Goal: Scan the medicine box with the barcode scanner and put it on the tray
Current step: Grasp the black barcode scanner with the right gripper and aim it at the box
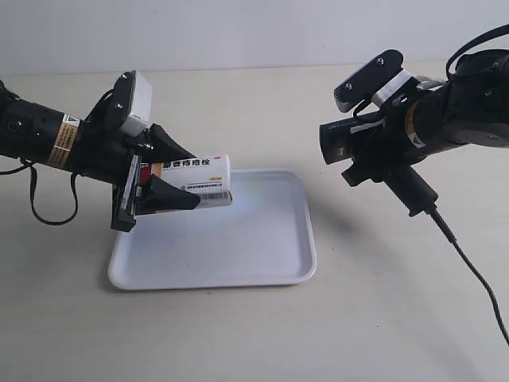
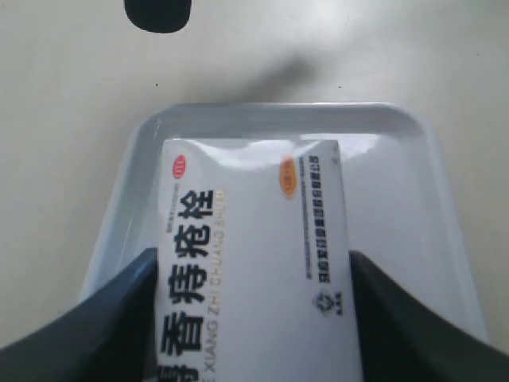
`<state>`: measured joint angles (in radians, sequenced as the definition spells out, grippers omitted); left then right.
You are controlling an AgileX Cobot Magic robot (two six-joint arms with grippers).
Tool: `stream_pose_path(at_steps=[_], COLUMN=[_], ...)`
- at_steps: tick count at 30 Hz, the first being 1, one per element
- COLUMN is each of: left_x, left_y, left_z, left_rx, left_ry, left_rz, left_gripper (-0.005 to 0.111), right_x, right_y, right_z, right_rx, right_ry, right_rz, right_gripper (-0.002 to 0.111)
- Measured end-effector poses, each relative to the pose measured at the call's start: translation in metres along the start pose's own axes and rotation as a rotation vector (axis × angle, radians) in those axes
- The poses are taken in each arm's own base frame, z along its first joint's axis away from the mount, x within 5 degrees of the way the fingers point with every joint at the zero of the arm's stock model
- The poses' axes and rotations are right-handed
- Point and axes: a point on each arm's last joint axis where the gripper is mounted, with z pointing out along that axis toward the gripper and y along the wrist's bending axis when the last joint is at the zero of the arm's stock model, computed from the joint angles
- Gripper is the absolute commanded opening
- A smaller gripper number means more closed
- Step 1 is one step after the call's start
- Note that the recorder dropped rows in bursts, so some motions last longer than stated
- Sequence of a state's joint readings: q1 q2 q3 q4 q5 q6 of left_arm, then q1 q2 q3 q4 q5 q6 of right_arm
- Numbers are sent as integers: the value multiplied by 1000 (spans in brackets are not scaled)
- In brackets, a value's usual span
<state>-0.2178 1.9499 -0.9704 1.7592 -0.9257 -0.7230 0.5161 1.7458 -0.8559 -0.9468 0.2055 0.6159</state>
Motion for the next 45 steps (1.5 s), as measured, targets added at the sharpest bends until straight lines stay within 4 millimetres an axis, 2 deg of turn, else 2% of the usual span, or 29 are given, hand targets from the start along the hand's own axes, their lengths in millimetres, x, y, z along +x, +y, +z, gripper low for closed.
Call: stream_pose_path(at_steps=[5,11,16,25,35,45], left_x=[2,18,19,14,11,5], left_y=[2,4,4,4,2,1], left_z=[0,7,7,8,8,9], left_rx=[-20,-37,-47,-42,-26,-10], left_ry=[23,86,91,36,4,-78], left_rz=[46,49,46,48,50,47], left_gripper=[0,0,0,0,0,0], right_x=[0,0,0,13,3,9], right_y=[1,1,1,6,-8,-8], right_z=[0,0,0,1,-33,-33], right_rx=[-2,-6,-9,-23,54,49], right_ry=[0,3,4,42,-6,55], right_rz=[7,28,38,19,33,26], right_gripper=[0,0,0,0,0,0])
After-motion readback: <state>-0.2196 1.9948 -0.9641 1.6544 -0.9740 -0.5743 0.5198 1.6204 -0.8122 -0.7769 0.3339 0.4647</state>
